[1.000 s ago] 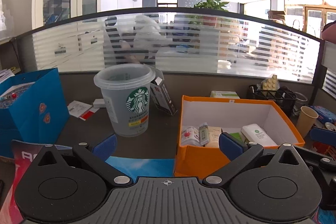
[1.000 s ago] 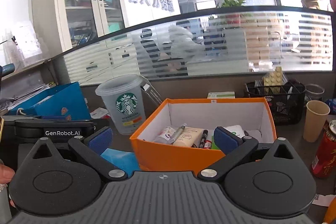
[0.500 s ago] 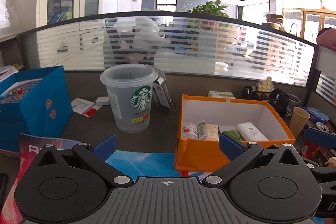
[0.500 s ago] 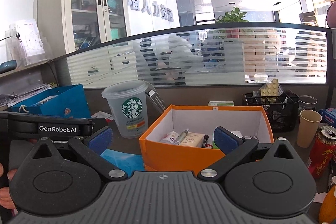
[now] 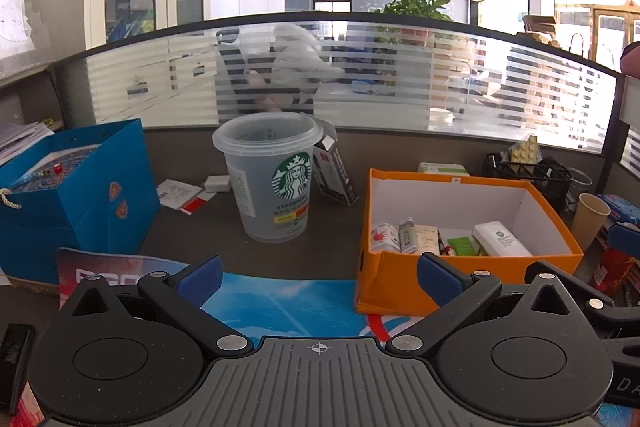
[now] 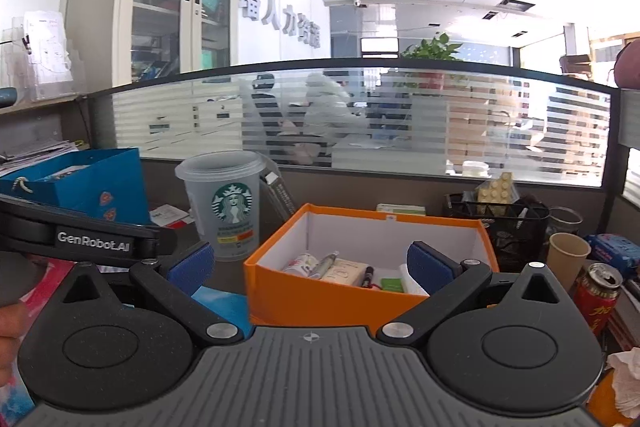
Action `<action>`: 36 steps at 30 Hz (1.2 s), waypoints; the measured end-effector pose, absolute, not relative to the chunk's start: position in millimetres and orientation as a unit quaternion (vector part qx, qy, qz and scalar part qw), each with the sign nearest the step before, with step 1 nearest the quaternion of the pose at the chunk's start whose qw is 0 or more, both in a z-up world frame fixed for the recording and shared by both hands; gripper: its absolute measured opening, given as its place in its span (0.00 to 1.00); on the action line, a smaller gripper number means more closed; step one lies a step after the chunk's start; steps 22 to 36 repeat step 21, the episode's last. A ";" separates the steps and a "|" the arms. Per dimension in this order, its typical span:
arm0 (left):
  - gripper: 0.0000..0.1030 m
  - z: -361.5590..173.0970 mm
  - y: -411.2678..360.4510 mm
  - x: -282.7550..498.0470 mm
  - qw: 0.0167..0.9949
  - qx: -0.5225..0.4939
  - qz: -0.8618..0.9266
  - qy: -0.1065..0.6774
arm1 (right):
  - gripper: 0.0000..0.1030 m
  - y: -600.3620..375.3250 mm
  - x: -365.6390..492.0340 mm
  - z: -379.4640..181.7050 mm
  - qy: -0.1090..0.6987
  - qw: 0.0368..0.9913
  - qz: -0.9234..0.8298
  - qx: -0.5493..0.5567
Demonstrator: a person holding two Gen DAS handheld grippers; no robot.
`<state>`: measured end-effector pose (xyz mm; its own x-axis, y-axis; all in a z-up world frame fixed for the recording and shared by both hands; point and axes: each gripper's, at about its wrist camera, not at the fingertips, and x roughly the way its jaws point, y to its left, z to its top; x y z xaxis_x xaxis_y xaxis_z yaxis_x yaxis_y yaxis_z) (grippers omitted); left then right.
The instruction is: Organize rigid objects
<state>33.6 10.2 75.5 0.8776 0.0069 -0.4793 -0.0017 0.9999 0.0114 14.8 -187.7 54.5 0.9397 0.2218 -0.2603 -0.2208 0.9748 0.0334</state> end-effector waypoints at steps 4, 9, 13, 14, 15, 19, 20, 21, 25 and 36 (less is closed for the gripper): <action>1.00 76.3 10.5 32.5 0.970 0.006 0.000 0.245 | 1.00 -189.8 15.1 53.6 0.127 0.988 0.092 -0.006; 1.00 77.3 9.5 29.0 0.972 0.009 -0.011 0.236 | 1.00 -188.2 14.7 53.2 0.121 0.990 0.076 -0.020; 1.00 76.0 11.9 23.1 0.976 -0.002 -0.014 0.215 | 1.00 -184.0 14.4 53.2 0.118 0.990 0.076 -0.028; 1.00 76.0 12.4 21.5 0.978 -0.005 -0.014 0.210 | 1.00 -182.8 14.2 53.2 0.118 0.990 0.077 -0.030; 1.00 76.0 12.9 20.6 0.978 -0.006 -0.013 0.208 | 1.00 -182.2 14.0 53.0 0.118 0.990 0.078 -0.031; 1.00 77.0 15.5 19.2 0.979 -0.008 -0.022 0.205 | 1.00 -181.5 13.5 52.7 0.117 0.990 0.078 -0.031; 1.00 76.9 15.5 19.3 0.979 -0.007 -0.020 0.205 | 1.00 -181.5 13.7 52.8 0.117 0.990 0.077 -0.031; 1.00 76.9 15.2 20.3 0.978 -0.005 -0.020 0.208 | 1.00 -181.7 13.5 52.7 0.117 0.990 0.077 -0.030; 1.00 76.9 15.2 20.3 0.978 -0.005 -0.020 0.208 | 1.00 -181.7 13.5 52.7 0.117 0.990 0.077 -0.030; 1.00 76.9 15.2 20.3 0.978 -0.005 -0.020 0.208 | 1.00 -181.7 13.5 52.7 0.117 0.990 0.077 -0.030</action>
